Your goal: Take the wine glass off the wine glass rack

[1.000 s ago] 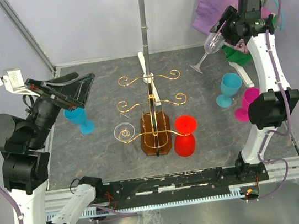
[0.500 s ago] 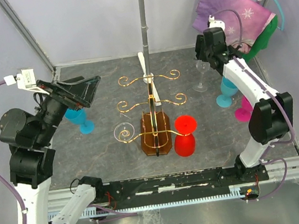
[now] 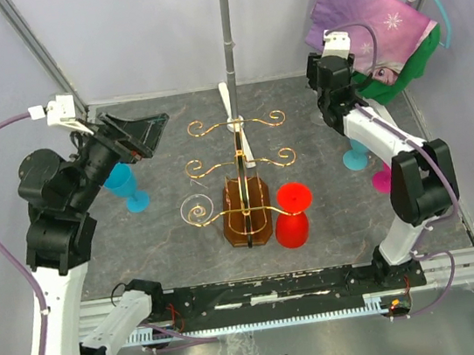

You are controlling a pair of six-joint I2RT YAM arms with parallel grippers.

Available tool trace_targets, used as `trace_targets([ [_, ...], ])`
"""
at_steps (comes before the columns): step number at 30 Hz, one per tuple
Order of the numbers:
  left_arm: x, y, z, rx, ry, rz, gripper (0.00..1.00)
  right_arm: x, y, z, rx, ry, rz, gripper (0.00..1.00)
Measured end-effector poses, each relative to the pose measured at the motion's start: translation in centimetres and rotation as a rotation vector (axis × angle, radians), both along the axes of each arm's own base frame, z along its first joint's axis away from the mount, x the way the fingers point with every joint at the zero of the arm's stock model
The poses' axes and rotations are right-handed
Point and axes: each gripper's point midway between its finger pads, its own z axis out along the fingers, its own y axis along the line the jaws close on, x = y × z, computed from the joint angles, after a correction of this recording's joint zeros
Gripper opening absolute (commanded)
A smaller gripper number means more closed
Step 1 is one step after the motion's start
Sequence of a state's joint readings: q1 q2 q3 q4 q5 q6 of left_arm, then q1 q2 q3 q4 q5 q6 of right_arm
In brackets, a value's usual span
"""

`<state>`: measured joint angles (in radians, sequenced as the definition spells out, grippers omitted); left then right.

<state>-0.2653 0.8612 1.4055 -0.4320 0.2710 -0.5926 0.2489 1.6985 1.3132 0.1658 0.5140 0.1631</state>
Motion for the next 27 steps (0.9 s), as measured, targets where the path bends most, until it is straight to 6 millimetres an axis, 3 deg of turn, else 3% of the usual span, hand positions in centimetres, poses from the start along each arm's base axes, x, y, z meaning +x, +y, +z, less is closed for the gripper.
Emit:
trace_targets([
  [5,0.8,-0.2,-0.6,0.001,0.026,-0.001,0.99,1.6,0.0,-0.4,-0.014,-0.060,-0.013,0.56],
  [16,1.4,-0.5,-1.1,-0.038,0.063,0.000,0.99,3.0,0.1,-6.7,-0.082,-0.009,-0.006,0.58],
  [20,1.6,-0.5,-1.7,-0.043,0.083,0.003,0.99,3.0,0.1,-6.7,-0.077,-0.034,-0.004,0.60],
  [27,1.9,-0.7,-2.6,-0.053,0.113,0.002,0.99,3.0,0.1,-6.8,-0.081,-0.048,-0.001,0.78],
])
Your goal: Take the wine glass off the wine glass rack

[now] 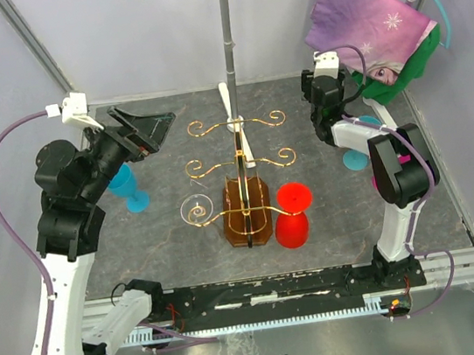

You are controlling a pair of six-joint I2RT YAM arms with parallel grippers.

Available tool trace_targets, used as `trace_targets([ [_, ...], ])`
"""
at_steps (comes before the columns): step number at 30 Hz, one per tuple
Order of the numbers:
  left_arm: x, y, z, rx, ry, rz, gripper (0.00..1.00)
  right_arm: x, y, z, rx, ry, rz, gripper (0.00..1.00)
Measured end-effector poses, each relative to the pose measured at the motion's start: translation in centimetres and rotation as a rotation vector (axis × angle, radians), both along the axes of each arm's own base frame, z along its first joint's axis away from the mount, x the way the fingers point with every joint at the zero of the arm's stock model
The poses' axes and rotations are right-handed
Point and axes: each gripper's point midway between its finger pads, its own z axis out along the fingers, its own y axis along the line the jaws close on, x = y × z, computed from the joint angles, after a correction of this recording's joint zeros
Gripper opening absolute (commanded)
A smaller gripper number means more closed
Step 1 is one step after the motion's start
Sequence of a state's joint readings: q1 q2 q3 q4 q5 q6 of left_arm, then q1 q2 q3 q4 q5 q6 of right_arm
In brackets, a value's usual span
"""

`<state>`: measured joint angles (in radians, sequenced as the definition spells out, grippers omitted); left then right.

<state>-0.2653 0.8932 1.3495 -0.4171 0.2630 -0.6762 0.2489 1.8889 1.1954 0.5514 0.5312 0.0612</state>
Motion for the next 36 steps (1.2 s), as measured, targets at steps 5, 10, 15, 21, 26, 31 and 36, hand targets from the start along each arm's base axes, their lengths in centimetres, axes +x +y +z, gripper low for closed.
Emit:
trace_targets([
  [5,0.2,-0.1,-0.8,-0.010,0.027,-0.001,0.99,-0.4,0.0,-0.8,-0.008,0.011,0.009,0.83],
  [10,0.3,-0.2,-1.1,-0.018,0.041,-0.002,1.00,-1.1,-0.2,-1.8,-0.014,0.045,0.008,0.95],
  [15,-0.4,-0.1,-0.6,-0.043,0.036,-0.002,1.00,-1.6,-0.3,-0.8,-0.006,0.049,0.009,1.00],
  [21,-2.0,0.6,-0.1,-0.045,0.029,0.013,0.98,-2.5,-0.5,1.0,-0.007,0.047,0.009,1.00],
  [26,-2.6,1.2,-0.5,-0.041,0.045,0.037,0.93,-3.4,-0.9,3.3,-0.022,0.034,0.008,1.00],
  [31,-1.4,1.1,-2.2,-0.019,0.117,0.053,0.84,-5.2,-1.4,7.1,-0.039,0.003,0.005,1.00],
  [36,0.6,0.6,-4.6,0.028,0.239,0.058,0.62,-8.3,-0.8,13.8,-0.020,-0.025,0.039,0.82],
])
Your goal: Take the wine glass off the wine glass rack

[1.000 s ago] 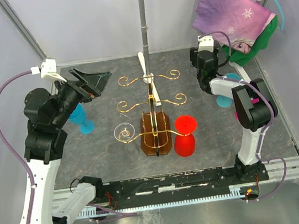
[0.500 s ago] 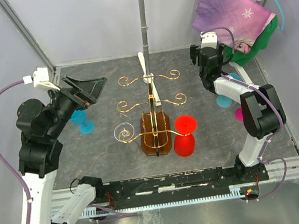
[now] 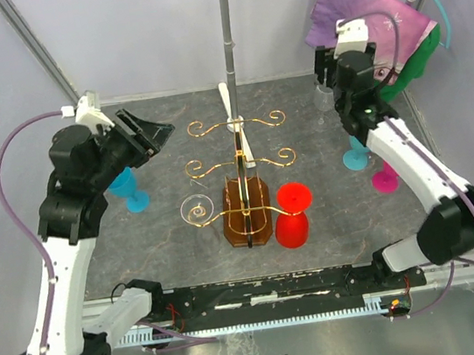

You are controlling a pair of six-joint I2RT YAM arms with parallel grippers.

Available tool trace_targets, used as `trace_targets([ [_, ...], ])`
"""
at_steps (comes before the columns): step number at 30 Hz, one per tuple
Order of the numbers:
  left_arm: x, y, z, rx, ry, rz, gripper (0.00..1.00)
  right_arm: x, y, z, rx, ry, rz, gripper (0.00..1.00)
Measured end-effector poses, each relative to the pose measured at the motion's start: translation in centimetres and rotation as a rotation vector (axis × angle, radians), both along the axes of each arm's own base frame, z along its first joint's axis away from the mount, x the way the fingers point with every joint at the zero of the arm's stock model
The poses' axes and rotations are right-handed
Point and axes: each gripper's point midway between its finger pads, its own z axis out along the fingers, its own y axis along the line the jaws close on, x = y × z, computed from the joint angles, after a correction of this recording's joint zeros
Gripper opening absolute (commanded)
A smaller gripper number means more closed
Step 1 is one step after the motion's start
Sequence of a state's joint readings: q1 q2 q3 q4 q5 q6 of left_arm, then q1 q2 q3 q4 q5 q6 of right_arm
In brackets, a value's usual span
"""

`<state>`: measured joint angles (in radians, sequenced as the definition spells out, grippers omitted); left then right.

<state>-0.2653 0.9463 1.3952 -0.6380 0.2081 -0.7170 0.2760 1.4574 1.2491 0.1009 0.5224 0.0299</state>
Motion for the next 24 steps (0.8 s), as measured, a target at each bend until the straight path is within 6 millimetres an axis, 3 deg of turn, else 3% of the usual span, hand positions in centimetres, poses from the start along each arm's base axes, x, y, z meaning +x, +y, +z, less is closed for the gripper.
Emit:
trace_targets([
  [3,0.7,0.1,-2.2,0.054,0.098,0.009,0.52,-3.0,1.5,5.9,0.089,-0.034,0.081,0.78],
  [6,0.0,0.6,-4.5,0.098,0.191,0.016,0.41,-6.6,3.4,11.1,0.219,-0.049,0.210,0.69],
  [9,-1.3,1.2,-5.9,0.124,0.258,0.024,0.29,-10.6,6.2,13.5,0.354,-0.009,0.389,0.65],
  [12,-2.8,1.5,-6.8,0.134,0.305,0.017,0.28,-14.7,9.2,12.5,0.463,0.112,0.551,0.64],
  [15,-4.6,1.3,-7.3,0.130,0.343,-0.018,0.41,-18.4,11.3,10.1,0.550,0.281,0.646,0.64],
  [20,-7.9,0.8,-9.3,0.104,0.397,-0.093,0.44,-22.2,11.9,7.2,0.636,0.444,0.666,0.64],
  [24,-10.2,0.5,-11.9,0.096,0.477,-0.146,0.45,-23.8,11.9,6.6,0.669,0.484,0.664,0.64],
])
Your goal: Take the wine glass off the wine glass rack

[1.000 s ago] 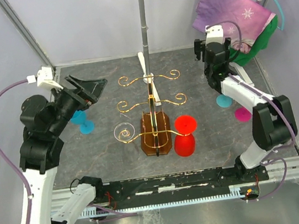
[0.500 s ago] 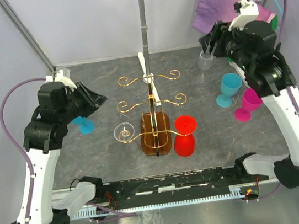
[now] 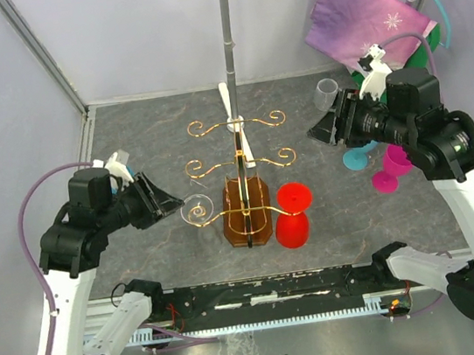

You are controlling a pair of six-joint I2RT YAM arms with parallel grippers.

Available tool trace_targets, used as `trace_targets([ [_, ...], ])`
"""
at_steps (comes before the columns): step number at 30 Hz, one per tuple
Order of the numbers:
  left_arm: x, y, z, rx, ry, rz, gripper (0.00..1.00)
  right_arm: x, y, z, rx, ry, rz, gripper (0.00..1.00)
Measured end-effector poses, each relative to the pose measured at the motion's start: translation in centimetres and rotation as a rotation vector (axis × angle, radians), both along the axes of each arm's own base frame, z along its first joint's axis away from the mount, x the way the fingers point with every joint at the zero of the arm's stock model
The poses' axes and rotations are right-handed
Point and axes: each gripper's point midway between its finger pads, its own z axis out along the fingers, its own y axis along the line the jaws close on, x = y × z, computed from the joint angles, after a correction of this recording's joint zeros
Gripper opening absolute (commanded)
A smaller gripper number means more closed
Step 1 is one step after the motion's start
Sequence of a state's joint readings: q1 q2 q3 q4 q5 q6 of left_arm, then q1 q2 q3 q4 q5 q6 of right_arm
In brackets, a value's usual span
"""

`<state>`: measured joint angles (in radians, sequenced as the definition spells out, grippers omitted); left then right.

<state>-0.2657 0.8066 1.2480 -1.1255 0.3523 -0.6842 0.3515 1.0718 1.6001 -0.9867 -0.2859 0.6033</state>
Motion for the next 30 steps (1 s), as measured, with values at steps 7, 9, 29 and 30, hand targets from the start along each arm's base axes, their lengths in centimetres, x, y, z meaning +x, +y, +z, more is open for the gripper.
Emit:
trace_targets([
  [7,-0.9,-0.9,-0.9,-0.038,0.040,-0.057,0.46,-0.2,0.0,-0.4,0.001,0.029,-0.003,0.64],
  [9,-0.9,-1.3,-0.7,-0.059,0.031,-0.074,0.44,0.0,0.1,-0.6,-0.001,0.037,-0.003,0.64],
  [29,-1.5,-3.7,0.3,-0.234,-0.021,-0.165,0.03,0.9,-0.8,-2.4,-0.070,0.083,-0.053,0.64],
  [30,-1.5,-3.8,0.3,-0.240,-0.019,-0.166,0.03,0.9,-0.9,-2.5,-0.071,0.084,-0.054,0.64],
])
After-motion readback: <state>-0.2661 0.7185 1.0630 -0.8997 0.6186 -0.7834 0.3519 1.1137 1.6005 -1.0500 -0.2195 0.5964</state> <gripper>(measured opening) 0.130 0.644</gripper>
